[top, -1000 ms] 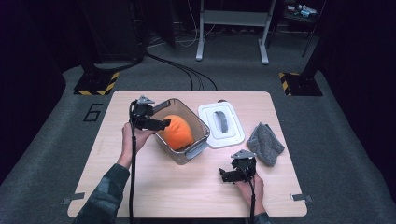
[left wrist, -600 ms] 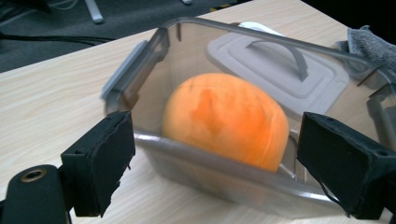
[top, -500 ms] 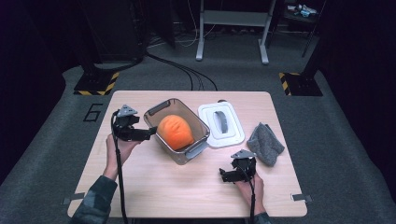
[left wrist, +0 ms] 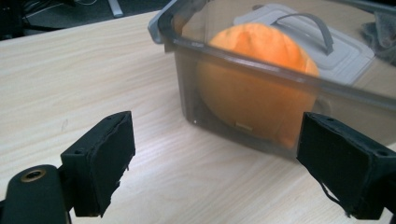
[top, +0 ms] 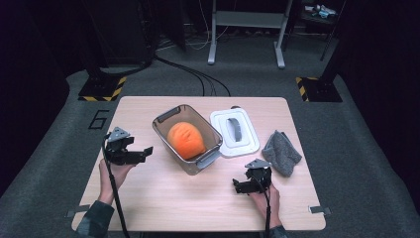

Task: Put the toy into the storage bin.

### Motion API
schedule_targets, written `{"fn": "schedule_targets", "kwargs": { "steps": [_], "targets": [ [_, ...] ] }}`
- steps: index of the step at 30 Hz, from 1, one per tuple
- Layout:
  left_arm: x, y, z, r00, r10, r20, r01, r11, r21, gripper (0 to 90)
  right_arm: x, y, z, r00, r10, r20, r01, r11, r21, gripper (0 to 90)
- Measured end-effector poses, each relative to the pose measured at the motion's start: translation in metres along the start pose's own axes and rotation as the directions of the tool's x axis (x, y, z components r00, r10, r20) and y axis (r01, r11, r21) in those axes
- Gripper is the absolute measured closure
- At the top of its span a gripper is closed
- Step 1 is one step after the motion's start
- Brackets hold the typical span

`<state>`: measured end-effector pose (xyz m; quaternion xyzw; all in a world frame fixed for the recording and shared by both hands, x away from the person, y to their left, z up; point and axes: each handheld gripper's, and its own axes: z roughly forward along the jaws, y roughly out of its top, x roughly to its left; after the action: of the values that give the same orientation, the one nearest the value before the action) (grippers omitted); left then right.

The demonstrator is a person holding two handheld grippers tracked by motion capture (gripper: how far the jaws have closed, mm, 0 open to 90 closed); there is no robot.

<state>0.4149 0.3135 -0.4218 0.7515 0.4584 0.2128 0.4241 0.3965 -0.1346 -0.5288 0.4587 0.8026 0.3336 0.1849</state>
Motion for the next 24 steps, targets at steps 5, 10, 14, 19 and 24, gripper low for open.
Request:
{"fn": "schedule_targets", "kwargs": {
  "steps": [5, 10, 14, 19, 24],
  "targets": [
    [0.004, -0.018, 0.002, 0.9998, -0.016, -0.009, 0.016, 0.9998, 0.011, 11.2, 0.0, 0.0, 0.0, 1.0, 0.004, 0.0, -0.004, 1.0, 0.001, 0.8],
    [0.005, -0.033, 0.005, 0.9997, -0.02, -0.014, 0.02, 0.9994, 0.029, 11.2, 0.0, 0.0, 0.0, 1.0, 0.002, 0.0, -0.002, 1.0, 0.001, 0.8],
    [0.006, -0.042, 0.007, 0.9996, -0.016, -0.022, 0.017, 0.999, 0.042, 11.1, 0.0, 0.0, 0.0, 1.0, 0.003, 0.0, -0.003, 1.0, 0.001, 0.8],
    [0.009, -0.054, 0.01, 0.9992, -0.031, -0.025, 0.032, 0.9981, 0.053, 11.1, 0.0, 0.0, 0.0, 1.0, 0.002, 0.002, -0.002, 1.0, -0.001, 0.8],
    [0.012, -0.066, 0.014, 0.9986, -0.045, -0.027, 0.047, 0.9962, 0.073, 11.1, 0.0, 0.001, 0.0, 1.0, 0.002, 0.002, -0.002, 1.0, 0.0, 0.7]
  ]
}}
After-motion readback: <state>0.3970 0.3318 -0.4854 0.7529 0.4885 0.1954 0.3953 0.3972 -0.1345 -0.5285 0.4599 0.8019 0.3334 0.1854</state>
